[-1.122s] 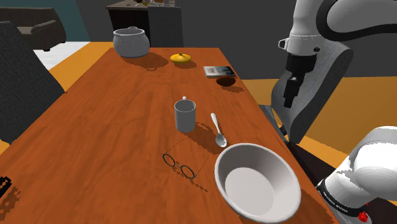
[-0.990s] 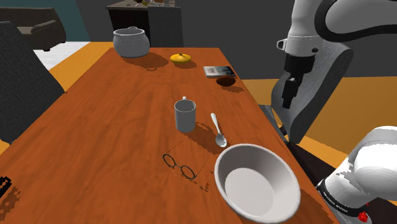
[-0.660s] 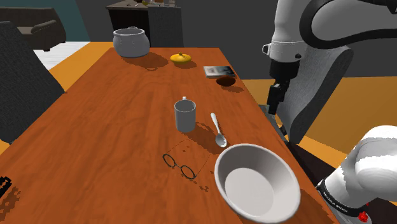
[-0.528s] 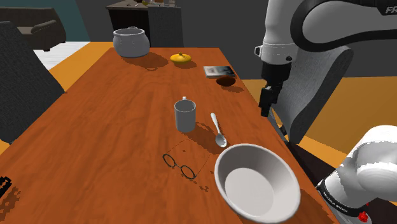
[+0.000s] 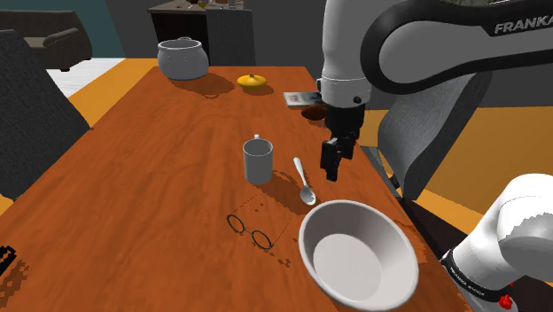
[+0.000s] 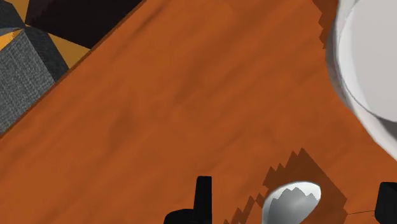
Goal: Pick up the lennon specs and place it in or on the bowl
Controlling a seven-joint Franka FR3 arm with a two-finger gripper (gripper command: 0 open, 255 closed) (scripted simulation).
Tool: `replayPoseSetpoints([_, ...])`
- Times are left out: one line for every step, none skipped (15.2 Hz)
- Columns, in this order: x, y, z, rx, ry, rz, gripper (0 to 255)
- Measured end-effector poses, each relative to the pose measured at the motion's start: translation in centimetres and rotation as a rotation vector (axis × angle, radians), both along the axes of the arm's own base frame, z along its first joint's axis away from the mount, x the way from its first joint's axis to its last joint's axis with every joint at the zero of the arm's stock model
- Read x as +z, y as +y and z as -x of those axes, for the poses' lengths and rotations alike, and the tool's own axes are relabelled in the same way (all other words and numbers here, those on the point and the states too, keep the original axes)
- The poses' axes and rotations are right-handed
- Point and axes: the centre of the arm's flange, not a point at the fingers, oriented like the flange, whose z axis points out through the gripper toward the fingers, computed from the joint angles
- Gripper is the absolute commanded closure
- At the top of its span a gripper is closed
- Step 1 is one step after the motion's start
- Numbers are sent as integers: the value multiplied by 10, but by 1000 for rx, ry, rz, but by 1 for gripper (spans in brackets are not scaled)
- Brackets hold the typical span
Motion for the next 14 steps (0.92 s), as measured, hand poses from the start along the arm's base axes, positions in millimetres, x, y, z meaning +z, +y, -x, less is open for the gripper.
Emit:
replayPoseSetpoints([-3,15,-5,4,-1,0,0])
replayPoseSetpoints([-7,29,-8,6,-1,0,0])
replayPoseSetpoints([-11,42,-13,9,-2,0,0])
replayPoseSetpoints([-13,55,-16,12,-2,0,0])
replayPoseSetpoints([-13,68,-16,15,-2,1,0])
replayPoseSetpoints([-16,81,-18,18,-3,1,0])
replayPoseSetpoints([-18,94,-23,21,-4,1,0])
replayPoseSetpoints([-19,105,-26,24,-4,2,0])
replayPoseSetpoints([-21,119,-29,27,-4,2,0])
replayPoseSetpoints([-26,134,-33,30,-5,1,0])
replayPoseSetpoints([-25,147,-35,33,-5,2,0])
replayPoseSetpoints([-28,161,-36,36,-5,2,0])
replayPoseSetpoints([-31,172,-40,39,-6,2,0])
replayPoseSetpoints([-32,184,-43,42,-6,2,0])
